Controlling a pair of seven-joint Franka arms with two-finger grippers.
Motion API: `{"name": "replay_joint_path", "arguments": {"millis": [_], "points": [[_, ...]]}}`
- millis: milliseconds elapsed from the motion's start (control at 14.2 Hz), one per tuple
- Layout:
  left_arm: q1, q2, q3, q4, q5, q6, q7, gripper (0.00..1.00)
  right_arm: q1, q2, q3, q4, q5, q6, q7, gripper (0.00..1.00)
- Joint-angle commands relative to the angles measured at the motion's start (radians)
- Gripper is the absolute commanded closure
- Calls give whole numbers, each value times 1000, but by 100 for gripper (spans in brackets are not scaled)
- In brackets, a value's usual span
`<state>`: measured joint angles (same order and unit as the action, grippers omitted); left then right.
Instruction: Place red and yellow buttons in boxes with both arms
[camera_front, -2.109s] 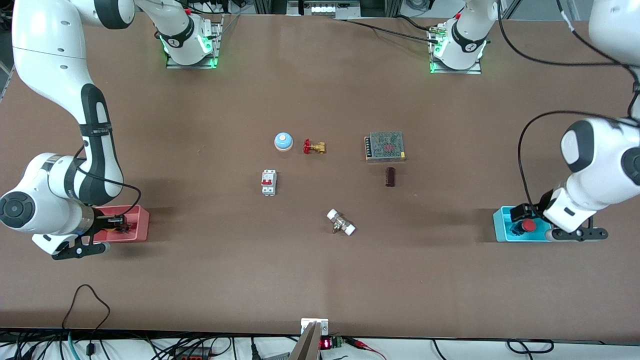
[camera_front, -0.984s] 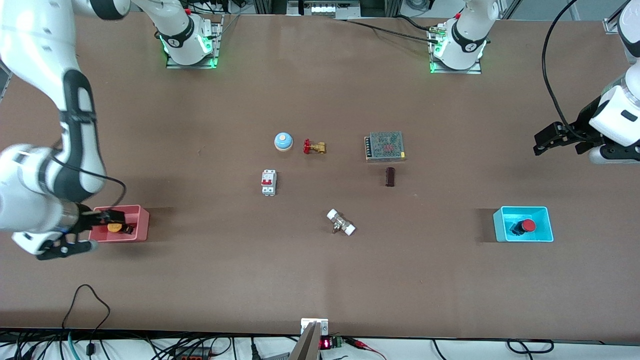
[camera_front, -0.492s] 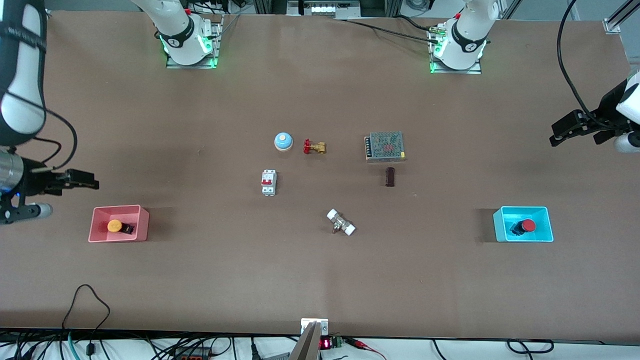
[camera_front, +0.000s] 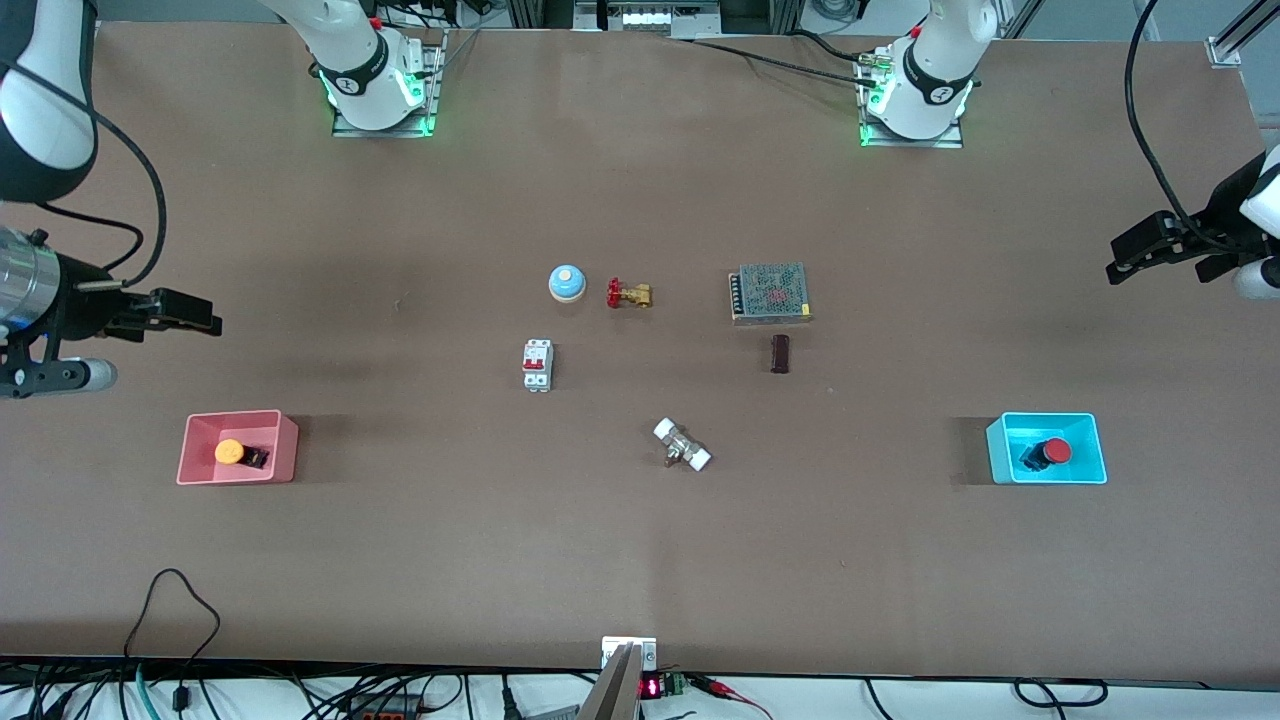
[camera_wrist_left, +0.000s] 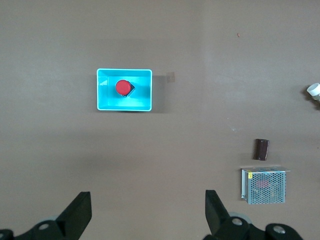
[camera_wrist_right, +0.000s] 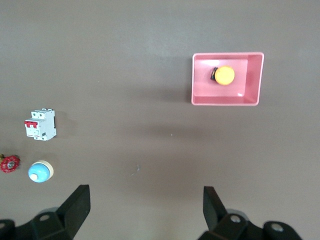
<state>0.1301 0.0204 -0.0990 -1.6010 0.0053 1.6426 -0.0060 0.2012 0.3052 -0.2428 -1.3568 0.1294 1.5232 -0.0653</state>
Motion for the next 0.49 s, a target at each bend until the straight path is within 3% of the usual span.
{"name": "replay_joint_path", "arguments": {"millis": [0, 211, 422], "points": [[-23, -4, 30, 36, -22, -26, 23, 0, -11, -78, 48, -79, -57, 3, 50, 0], [-24, -5, 32, 39, -21, -29, 24, 0, -120, -106, 189, -100, -120, 9, 73, 0], [-44, -5, 44, 41, -22, -26, 17, 0, -126, -142, 201, -156, -132, 41, 104, 0]]}}
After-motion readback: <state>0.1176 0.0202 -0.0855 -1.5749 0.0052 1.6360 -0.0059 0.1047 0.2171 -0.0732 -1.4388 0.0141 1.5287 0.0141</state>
